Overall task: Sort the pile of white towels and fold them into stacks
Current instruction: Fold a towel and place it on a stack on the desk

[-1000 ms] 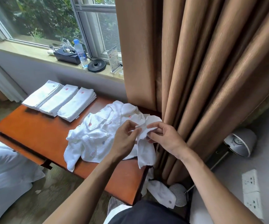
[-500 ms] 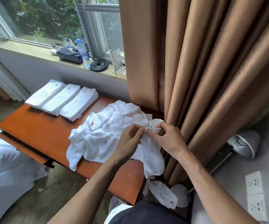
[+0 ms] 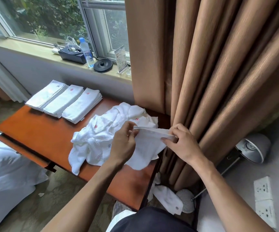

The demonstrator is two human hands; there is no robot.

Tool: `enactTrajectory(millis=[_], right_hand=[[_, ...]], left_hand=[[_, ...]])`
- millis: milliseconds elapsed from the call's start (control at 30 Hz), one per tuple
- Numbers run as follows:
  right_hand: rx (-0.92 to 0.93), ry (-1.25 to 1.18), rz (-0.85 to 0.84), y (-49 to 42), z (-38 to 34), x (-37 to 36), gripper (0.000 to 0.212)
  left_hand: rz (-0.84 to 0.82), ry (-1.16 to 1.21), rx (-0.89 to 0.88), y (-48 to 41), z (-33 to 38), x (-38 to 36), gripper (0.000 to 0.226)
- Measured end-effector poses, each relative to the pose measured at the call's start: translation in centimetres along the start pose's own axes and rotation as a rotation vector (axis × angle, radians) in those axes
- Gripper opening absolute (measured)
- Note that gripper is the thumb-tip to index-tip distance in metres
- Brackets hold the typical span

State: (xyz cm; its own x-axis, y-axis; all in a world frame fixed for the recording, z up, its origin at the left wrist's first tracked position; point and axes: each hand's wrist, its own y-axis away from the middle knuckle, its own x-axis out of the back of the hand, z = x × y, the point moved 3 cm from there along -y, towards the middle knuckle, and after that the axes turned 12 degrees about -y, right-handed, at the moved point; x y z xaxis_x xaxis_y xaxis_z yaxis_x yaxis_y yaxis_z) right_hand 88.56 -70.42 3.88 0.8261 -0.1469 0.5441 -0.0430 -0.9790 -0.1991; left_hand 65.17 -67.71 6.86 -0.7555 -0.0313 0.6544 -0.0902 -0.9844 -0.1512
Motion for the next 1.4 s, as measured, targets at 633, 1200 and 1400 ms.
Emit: enactTrajectory(millis=[633, 1200, 1400], right_hand=[[-0.217, -0.519, 0.087, 0.0, -0.6, -1.9, 0.024], [-0.313, -0.758, 0.044, -2.2, -2.9, -3.7, 0.029], [-0.244, -0.554, -0.042, -1.9, -2.9, -3.4, 0.028]], left_hand=[[0.085, -0.011, 0.162, -1.5, -3.0, -1.0, 0.002], [-0.424, 0.217, 0.009, 1.3, -0.5, -5.7, 0.052], [-0.404, 0.155, -0.057, 0.6, -0.3, -4.6, 0.053]])
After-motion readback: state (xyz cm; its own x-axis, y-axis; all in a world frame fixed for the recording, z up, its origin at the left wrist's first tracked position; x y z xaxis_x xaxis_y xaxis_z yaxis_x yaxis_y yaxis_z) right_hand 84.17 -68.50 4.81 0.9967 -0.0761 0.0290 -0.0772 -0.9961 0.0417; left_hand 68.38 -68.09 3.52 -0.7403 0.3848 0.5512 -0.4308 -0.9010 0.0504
